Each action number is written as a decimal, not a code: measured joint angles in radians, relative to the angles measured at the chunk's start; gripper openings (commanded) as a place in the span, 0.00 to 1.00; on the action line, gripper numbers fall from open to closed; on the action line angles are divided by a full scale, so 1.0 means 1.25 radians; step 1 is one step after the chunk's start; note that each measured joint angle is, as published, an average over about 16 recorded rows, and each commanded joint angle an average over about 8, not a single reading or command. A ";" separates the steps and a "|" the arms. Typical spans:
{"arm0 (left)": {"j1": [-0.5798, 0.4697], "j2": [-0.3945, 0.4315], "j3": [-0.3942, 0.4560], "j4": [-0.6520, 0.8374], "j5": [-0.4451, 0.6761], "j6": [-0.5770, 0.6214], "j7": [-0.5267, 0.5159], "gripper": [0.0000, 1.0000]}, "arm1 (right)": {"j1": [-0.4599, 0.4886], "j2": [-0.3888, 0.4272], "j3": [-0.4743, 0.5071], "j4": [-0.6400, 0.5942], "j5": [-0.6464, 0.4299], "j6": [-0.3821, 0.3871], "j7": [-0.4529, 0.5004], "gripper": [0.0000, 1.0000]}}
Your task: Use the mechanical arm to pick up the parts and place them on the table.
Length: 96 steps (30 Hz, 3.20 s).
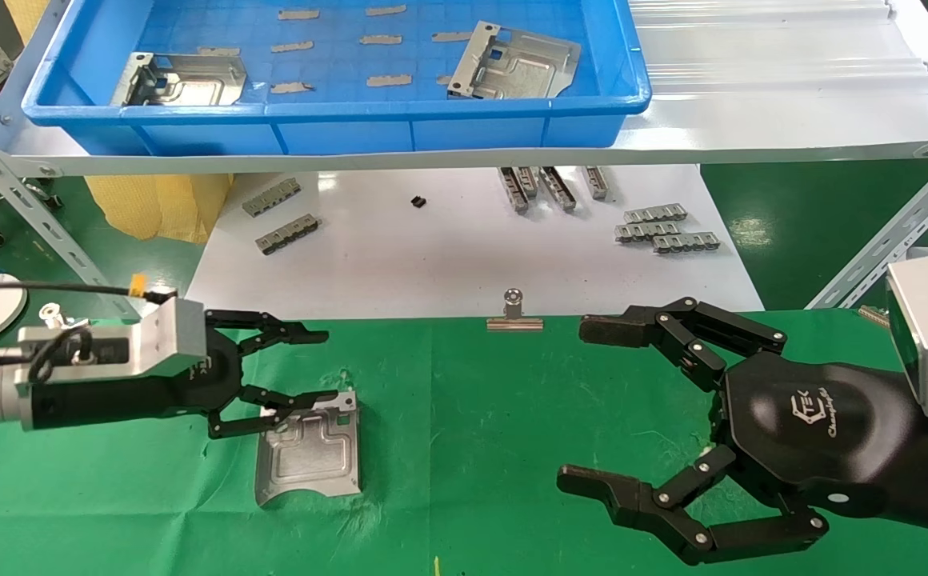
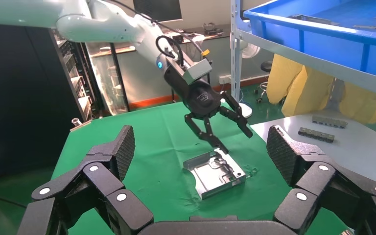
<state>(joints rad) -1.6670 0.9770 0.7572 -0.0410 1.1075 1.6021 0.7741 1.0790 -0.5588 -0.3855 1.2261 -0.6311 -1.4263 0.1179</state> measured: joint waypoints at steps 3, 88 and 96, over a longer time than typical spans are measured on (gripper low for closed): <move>0.009 -0.003 -0.008 0.002 -0.014 0.002 -0.021 1.00 | 0.000 0.000 0.000 0.000 0.000 0.000 0.000 1.00; 0.481 -0.297 -0.388 -1.008 -0.307 -0.087 -0.774 1.00 | 0.000 0.000 0.000 0.000 0.000 0.000 0.000 1.00; 0.477 -0.294 -0.385 -1.000 -0.304 -0.086 -0.771 1.00 | 0.000 0.000 0.000 0.000 0.000 0.000 0.000 1.00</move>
<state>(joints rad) -1.0707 0.6089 0.2765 -1.2911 0.7274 1.4944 -0.1891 1.0787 -0.5587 -0.3855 1.2257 -0.6309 -1.4261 0.1178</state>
